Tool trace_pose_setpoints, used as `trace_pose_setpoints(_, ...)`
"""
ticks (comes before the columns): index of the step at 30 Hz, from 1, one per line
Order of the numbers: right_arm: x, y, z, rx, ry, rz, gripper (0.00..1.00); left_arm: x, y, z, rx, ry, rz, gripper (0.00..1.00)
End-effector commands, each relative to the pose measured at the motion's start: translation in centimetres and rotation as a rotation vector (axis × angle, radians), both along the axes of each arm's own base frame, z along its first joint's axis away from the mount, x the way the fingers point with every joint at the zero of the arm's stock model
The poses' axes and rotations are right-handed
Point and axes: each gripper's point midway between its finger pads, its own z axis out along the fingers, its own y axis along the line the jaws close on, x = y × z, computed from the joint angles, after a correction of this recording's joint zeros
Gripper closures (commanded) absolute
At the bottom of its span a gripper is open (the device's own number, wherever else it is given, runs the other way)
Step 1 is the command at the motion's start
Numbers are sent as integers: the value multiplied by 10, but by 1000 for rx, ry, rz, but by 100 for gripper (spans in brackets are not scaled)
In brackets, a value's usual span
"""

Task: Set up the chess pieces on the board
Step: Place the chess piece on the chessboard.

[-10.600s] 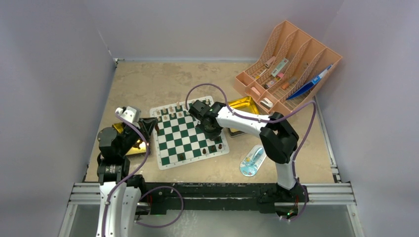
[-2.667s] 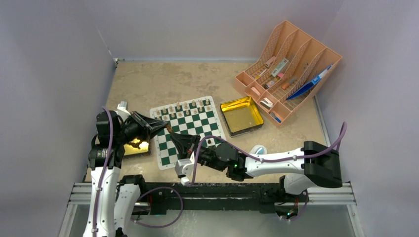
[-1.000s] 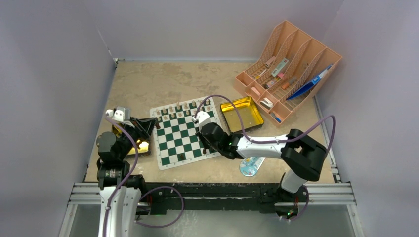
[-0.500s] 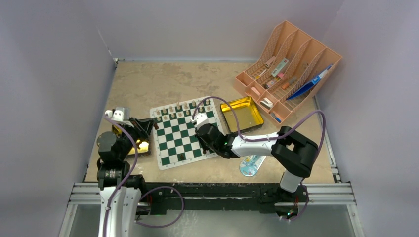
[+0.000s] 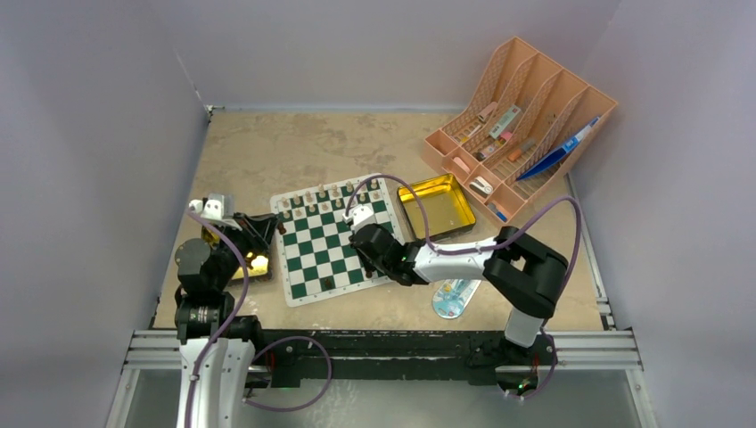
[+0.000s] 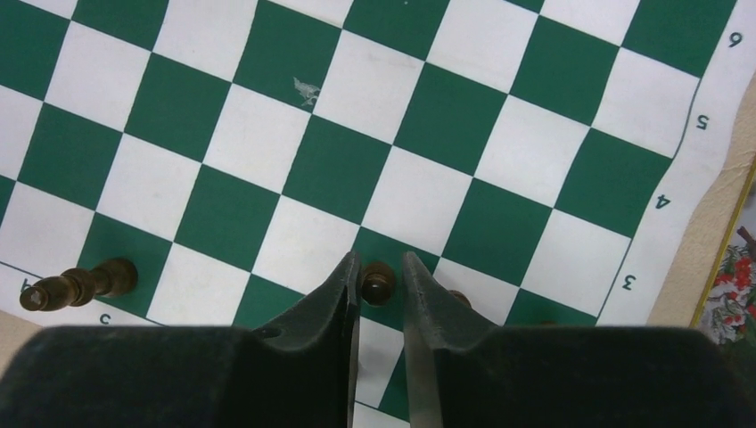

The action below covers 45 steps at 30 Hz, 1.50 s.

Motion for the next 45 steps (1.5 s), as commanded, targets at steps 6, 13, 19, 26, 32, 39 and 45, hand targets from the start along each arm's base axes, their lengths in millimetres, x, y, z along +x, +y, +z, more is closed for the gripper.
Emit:
trace_pose_setpoints(6, 5, 22, 37, 88, -7, 10, 63, -1, -3, 19, 3, -45, -12, 100)
trace_pose_setpoints(13, 8, 22, 120, 221, -96, 15, 50, 0, -12, 25, -87, -18, -48, 100)
trace_pose_setpoints(19, -25, 43, 212, 525, -198, 253, 43, -5, -41, 35, -199, -17, -226, 100)
trace_pose_setpoints(26, -55, 55, 276, 798, -253, 409, 39, -11, -63, 50, -333, -16, -395, 100)
trace_pose_setpoints(32, -52, 65, 269, 763, -258, 440, 37, -18, -70, 52, -341, -8, -442, 100)
trace_pose_setpoints(39, -64, 71, 269, 787, -246, 514, 39, -25, -80, 49, -350, -3, -510, 100)
trace_pose_setpoints(45, -58, 80, 266, 786, -242, 508, 42, -27, -86, 53, -363, 6, -537, 100)
